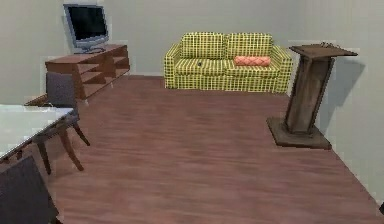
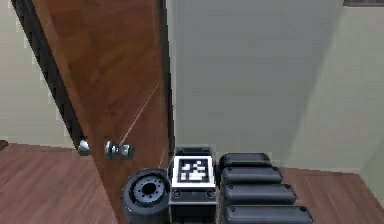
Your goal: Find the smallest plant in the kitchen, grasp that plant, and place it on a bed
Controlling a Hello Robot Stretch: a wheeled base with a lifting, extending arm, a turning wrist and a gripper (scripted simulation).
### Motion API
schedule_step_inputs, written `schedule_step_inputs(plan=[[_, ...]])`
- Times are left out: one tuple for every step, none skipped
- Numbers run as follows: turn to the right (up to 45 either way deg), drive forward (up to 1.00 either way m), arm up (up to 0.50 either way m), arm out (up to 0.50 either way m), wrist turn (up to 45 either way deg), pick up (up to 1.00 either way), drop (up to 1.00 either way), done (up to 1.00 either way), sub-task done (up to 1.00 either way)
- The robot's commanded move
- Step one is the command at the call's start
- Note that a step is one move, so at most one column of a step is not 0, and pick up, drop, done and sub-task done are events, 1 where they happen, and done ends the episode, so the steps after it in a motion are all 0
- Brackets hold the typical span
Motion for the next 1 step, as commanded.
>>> schedule_step_inputs(plan=[[3.0, 0.00, 0.00, 0.00, 0.0, 0.00, 0.00, 0.00, 0.00]])
